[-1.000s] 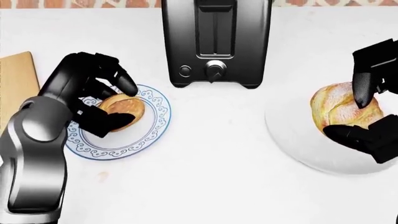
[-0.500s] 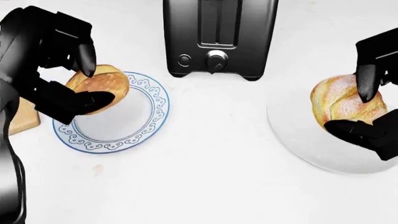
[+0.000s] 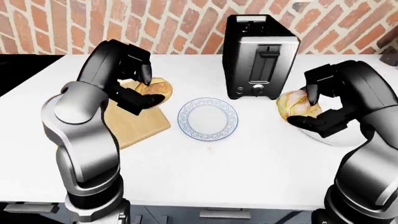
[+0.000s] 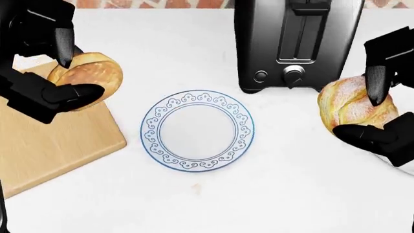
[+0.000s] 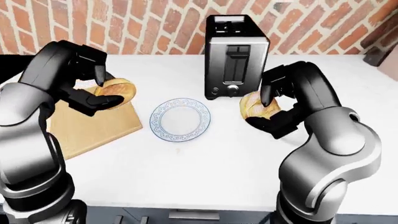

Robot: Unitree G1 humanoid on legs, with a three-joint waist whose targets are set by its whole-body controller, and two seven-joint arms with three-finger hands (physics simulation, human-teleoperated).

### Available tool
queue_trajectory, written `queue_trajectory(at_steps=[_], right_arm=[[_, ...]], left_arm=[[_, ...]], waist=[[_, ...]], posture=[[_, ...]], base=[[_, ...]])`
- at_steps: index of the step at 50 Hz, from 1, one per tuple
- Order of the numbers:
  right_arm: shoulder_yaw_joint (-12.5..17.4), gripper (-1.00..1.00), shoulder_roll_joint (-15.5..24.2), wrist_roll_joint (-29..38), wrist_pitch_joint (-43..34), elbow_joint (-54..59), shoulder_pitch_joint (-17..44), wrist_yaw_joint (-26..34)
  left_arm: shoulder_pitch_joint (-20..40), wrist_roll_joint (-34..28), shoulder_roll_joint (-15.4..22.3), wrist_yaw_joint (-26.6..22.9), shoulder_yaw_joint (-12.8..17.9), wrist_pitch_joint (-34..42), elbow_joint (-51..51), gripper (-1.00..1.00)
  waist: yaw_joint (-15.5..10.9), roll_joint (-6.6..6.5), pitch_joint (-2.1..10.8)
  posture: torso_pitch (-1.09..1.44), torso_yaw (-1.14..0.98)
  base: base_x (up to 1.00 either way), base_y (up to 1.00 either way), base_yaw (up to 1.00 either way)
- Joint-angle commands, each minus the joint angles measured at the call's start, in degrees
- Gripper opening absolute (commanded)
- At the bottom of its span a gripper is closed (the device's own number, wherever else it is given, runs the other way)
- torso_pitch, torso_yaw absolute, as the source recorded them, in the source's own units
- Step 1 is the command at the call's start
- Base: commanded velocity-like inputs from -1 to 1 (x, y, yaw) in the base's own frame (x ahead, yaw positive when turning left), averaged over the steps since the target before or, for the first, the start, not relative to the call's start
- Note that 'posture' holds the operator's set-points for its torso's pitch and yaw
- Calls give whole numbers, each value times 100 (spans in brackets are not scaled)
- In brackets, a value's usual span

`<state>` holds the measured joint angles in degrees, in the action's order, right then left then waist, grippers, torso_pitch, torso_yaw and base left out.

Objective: Place all breads on the cutting board.

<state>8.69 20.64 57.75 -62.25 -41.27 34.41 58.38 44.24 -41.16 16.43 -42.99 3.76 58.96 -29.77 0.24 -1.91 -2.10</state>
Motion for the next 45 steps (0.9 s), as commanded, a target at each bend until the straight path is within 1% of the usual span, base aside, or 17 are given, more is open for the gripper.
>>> queue_trajectory(at_steps=[1, 4, 8, 9, 11, 16, 18, 19, 20, 22, 25, 38, 41, 42, 43, 44, 45], right_arm=[[85, -100, 97, 125, 46, -151, 194, -43], [66, -100, 115, 176, 4, -158, 251, 24], [40, -100, 102, 241, 22, -185, 237, 77], [43, -100, 93, 244, 47, -181, 225, 82], [43, -100, 74, 251, 57, -170, 235, 83], [33, -100, 56, 296, 69, -161, 264, 121], [19, -100, 46, 323, 63, -161, 280, 133], [23, -100, 30, 318, 77, -151, 279, 119], [29, -100, 11, 304, 102, -143, 267, 94], [22, -100, -12, 306, 128, -143, 240, 73], [32, -100, -36, 290, 154, -143, 217, 65], [9, -100, -77, 339, 173, -153, 220, 103], [10, -100, -82, 344, 172, -153, 223, 104], [26, -100, -97, 315, 199, -138, 209, 68], [20, -100, -94, 326, 179, -143, 218, 76], [16, -100, -98, 327, 183, -138, 208, 64], [29, -100, -112, 294, 210, -119, 196, 27]], left_arm=[[187, -42, 42, -9, 7, -101, -166, -96], [193, -88, 43, -60, -11, -77, -213, -95], [204, -155, 35, -127, -28, -51, -249, -95], [205, -162, 35, -135, -18, -61, -245, -97], [201, -174, 39, -157, -10, -66, -253, -97], [225, -218, 65, -232, 4, -37, -286, -96], [218, -225, 57, -236, 7, -46, -288, -96], [218, -228, 53, -236, 9, -48, -287, -97], [215, -228, 50, -236, 8, -57, -286, -98], [217, -233, 40, -236, 10, -63, -283, -98], [209, -226, 34, -229, 22, -81, -273, -97], [172, -211, 50, -235, 51, -100, -292, -97], [165, -207, 52, -235, 51, -100, -298, -98], [159, -194, 47, -219, 58, -122, -282, -99], [153, -187, 46, -213, 56, -130, -279, -99], [146, -192, 45, -216, 45, -123, -292, -99], [140, -185, 40, -207, 46, -138, -282, -98]], waist=[[14, 13, 114], [19, 53, 6], [26, 83, 10], [30, 10, 106], [19, 133, 129], [4, 288, 136], [7, 428, 135], [7, 565, 170], [33, 441, 141], [-6, 532, 155], [-15, 550, 188], [-76, 145, 91], [-109, -93, 67], [-137, -227, 74], [-154, -437, 119], [-138, -403, 112], [-84, -268, 60]], posture=[[0, 0], [0, 0], [0, 0], [0, 0], [0, 0], [0, 0], [0, 0], [0, 0], [0, 0], [0, 0], [0, 0], [0, 0], [0, 0], [0, 0], [0, 0], [0, 0], [0, 0]], base=[[0, 17, 0], [0, 6, 0], [0, 1, 0], [0, 17, 0], [0, 19, 0], [0, 20, 0], [0, 19, 0], [0, 19, 0], [0, 20, 0], [0, 20, 0], [0, 28, 0], [0, 40, 0], [0, 42, 0], [0, 41, 0], [0, 42, 0], [0, 42, 0], [0, 42, 0]])
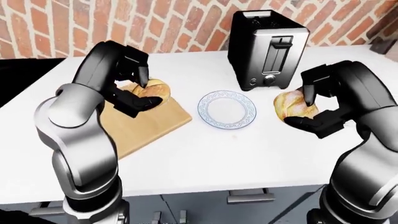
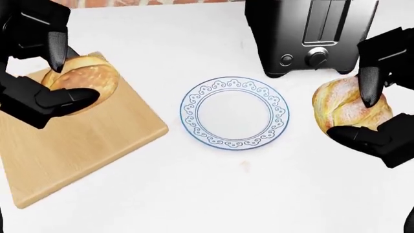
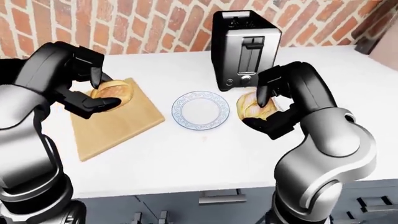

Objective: Place all breads on the cutting board.

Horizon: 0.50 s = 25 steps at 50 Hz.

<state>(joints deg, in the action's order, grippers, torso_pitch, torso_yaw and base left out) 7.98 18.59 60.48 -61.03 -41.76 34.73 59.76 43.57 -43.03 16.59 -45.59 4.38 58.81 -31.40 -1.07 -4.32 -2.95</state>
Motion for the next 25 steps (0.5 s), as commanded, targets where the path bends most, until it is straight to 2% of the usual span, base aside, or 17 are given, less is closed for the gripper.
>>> queue_trajectory(at_steps=[1, 9, 10, 11, 12, 13, 15, 17, 18, 19, 20, 21, 22, 23, 24, 25], right_arm=[[97, -100, 93, 14, 96, -71, 152, -119], [76, -100, 89, -12, 83, -76, 156, -133], [59, -100, 93, 2, 69, -89, 153, -110], [43, -100, 97, 32, 42, -112, 149, -68], [36, -100, 86, 55, 7, -134, 157, -34], [43, -100, 72, 46, 18, -133, 150, -48], [46, -100, 52, 31, 33, -121, 149, -69], [47, -100, 33, 10, 41, -112, 144, -98], [50, -100, 22, -10, 54, -94, 151, -128], [50, -100, 25, -14, 50, -88, 163, -141], [52, -100, 26, -31, 65, -69, 163, -165], [47, -100, 25, -40, 59, -63, 169, -171], [48, -100, 25, -62, 86, -50, 151, -198], [53, -100, 14, -75, 55, -47, 170, -210], [54, -100, 27, -68, 14, -36, 209, -217], [51, -100, 27, -83, -17, -45, 220, -213]], left_arm=[[214, 5, 24, 57, -14, -128, -107, -98], [231, -15, 47, 13, -20, -97, -138, -100], [233, -23, 46, 6, -26, -89, -148, -100], [227, -27, 42, 0, -31, -87, -157, -100], [223, -31, 37, -1, -32, -89, -160, -100], [219, -31, 34, -3, -32, -91, -164, -100], [218, -28, 33, -1, -28, -106, -149, -100], [194, -13, 26, 18, -17, -148, -129, -100], [190, 1, 23, 27, -4, -163, -116, -100], [185, 5, 23, 28, -5, -166, -118, -100], [179, 9, 21, 36, -8, -176, -111, -100], [181, 17, 17, 37, -8, -179, -109, -100], [176, 26, 13, 47, -7, -192, -98, -100], [173, 29, 13, 55, -9, -199, -91, -100], [180, 33, 13, 56, -10, -198, -87, -100], [182, 35, 13, 59, -12, -199, -83, -100]], waist=[[72, -6, 114], [228, 534, 110], [232, 646, 128], [238, 831, 214], [276, 759, 124], [16, 953, 149], [32, 618, 201], [109, 397, 53], [118, 256, 52], [80, 142, 91], [90, -7, 338], [52, 121, 148], [108, 59, 118], [-41, 366, 21], [-26, 355, 16], [-25, 441, -20]], posture=[[0, 0], [0, 0], [0, 0], [0, 0], [0, 0], [0, 0], [0, 0], [0, 0], [0, 0], [0, 0], [0, 0], [0, 0], [0, 0], [0, 0], [0, 0], [0, 0]], base=[[0, 42, 0], [0, 42, 0], [0, 41, 0], [0, 64, 0], [0, 91, 0], [0, 0, 100], [0, 0, 100], [0, 0, 100], [0, 0, 100], [0, 0, 100], [0, 0, 84], [0, 0, 66], [0, 40, 0], [0, 0, 0], [0, 0, 0], [0, 0, 0]])
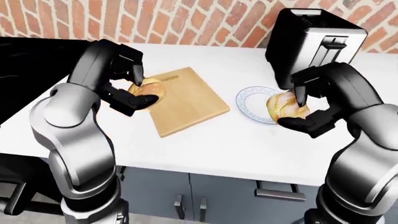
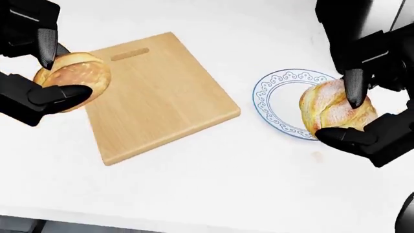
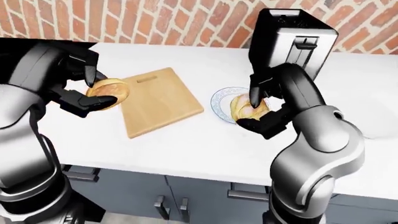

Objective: Place all breads on the cutting board.

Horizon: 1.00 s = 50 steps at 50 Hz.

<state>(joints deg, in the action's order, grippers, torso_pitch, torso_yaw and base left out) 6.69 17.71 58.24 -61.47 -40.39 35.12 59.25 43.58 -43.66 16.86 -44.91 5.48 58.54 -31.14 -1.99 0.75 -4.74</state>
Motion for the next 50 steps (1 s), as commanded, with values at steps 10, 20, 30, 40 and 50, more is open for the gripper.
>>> queue_trajectory(at_steps=[10, 20, 30, 40, 50], right_arm=[[170, -100, 120, -36, 39, -196, 143, -361], [151, -100, 133, -130, 14, -190, 104, -462], [153, -100, 117, -173, -52, -206, 112, -507], [150, -100, 179, -151, -179, -217, 174, -461], [158, -100, 156, -295, -231, -299, 64, -544]], left_arm=[[123, 140, -46, 53, -132, -229, -96, -100], [80, 120, -76, 49, -155, -247, -116, -100], [65, 113, -83, 27, -155, -264, -135, -100], [89, 88, -123, 22, -197, -284, -105, -100], [57, 119, -153, 64, -180, -350, -72, -100]], waist=[[174, -152, 444], [240, 53, 385], [258, -398, 395], [185, -256, 302], [201, -301, 325]], posture=[[0, 0], [0, 0], [0, 0], [0, 0], [0, 0]], base=[[0, 1, 0], [0, 39, 0], [0, 30, 0], [11, 0, 0], [12, -8, -35]])
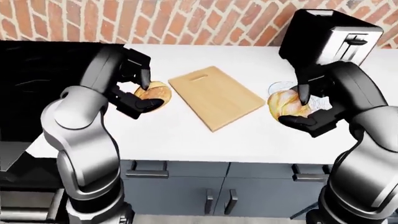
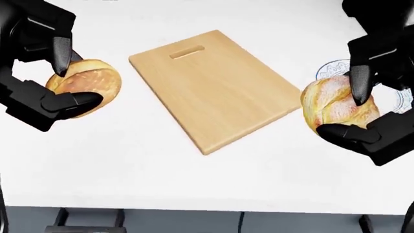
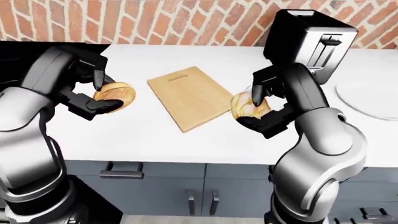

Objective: Place all breads on the cutting board.

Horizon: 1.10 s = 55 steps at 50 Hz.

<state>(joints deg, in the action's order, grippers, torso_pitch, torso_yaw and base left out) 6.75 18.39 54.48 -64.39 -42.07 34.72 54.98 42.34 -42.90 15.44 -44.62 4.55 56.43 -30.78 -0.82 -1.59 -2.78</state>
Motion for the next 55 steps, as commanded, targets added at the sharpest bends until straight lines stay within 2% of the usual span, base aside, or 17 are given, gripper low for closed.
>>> queue_trajectory(at_steps=[1, 3, 4, 7, 8, 9, 17, 18, 20, 23, 26, 27, 28, 35, 47, 49, 55], right_arm=[[146, -100, 78, 64, 75, -133, 91, -141], [136, -100, 85, 32, 113, -125, 89, -179], [127, -100, 87, 19, 137, -133, 74, -190], [133, -100, 54, -67, 190, -129, 70, -238], [108, -100, 61, -60, 168, -145, 75, -226], [98, -100, 56, -83, 202, -142, 45, -235], [88, -100, 26, -197, 313, -73, 16, -354], [64, -100, 36, -173, 291, -94, 18, -331], [68, -100, 10, -200, 328, -90, 8, -351], [58, -100, 19, -187, 302, -103, 37, -326], [34, -100, 18, -153, 235, -117, 99, -283], [35, -100, 14, -163, 237, -104, 125, -284], [28, -100, 12, -164, 235, -95, 143, -288], [10, -100, -20, -202, 291, -6, 176, -351], [-269, -100, -118, 35, 17, 120, 727, -244], [-209, -100, -245, -51, 109, 364, 874, -473], [-375, -100, -602, -368, 144, 848, 1252, -1138]], left_arm=[[172, 48, -19, 41, -90, -146, -107, -100], [171, 31, -20, 27, -100, -121, -132, -100], [169, 41, -21, 37, -93, -141, -116, -100], [161, 48, -22, 47, -87, -151, -110, -100], [157, 51, -24, 53, -89, -157, -107, -100], [151, 53, -27, 57, -91, -160, -109, -100], [143, 97, -22, 105, -72, -205, -62, -100], [139, 94, -17, 98, -79, -199, -76, -100], [149, 84, -9, 80, -81, -175, -98, -100], [170, 78, 14, 49, -70, -148, -117, -100], [181, 75, 27, 31, -72, -137, -132, -100], [205, 78, 35, 25, -65, -133, -117, -100], [214, 92, 35, 40, -52, -152, -87, -100], [229, 107, 43, 52, -64, -164, -59, -100], [295, 50, 92, -59, -52, -79, -152, -100], [279, 59, 88, -50, -42, -88, -157, -100], [254, 151, 69, 40, -14, -194, -59, -100]], waist=[[59, -31, 121], [-85, 51, 125], [26, 36, 122], [-71, 393, 140], [-138, 409, 157], [-86, 337, 71], [37, 184, 91], [46, 178, 283], [51, 127, -47], [58, 49, -34], [105, -202, -48], [162, -109, 119], [163, -39, 109], [149, 151, 163], [102, 158, 132], [101, 153, 122], [87, 148, 104]], posture=[[0, 0], [0, 0], [0, 0], [0, 0], [0, 0], [0, 0], [0, 0], [0, 0], [0, 0], [0, 0], [0, 0], [0, 0], [0, 0], [0, 0], [0, 0], [0, 0], [0, 0]], base=[[3, 0, -98], [2, -8, -44], [0, 0, 0], [0, 0, 0], [0, 0, 0], [0, 0, 0], [0, 0, 0], [29, 0, 0], [45, 0, 0], [46, 0, 0], [27, 0, 0], [0, 0, 0], [0, 0, 0], [0, 0, 0], [0, 0, 0], [0, 0, 0], [0, 0, 0]])
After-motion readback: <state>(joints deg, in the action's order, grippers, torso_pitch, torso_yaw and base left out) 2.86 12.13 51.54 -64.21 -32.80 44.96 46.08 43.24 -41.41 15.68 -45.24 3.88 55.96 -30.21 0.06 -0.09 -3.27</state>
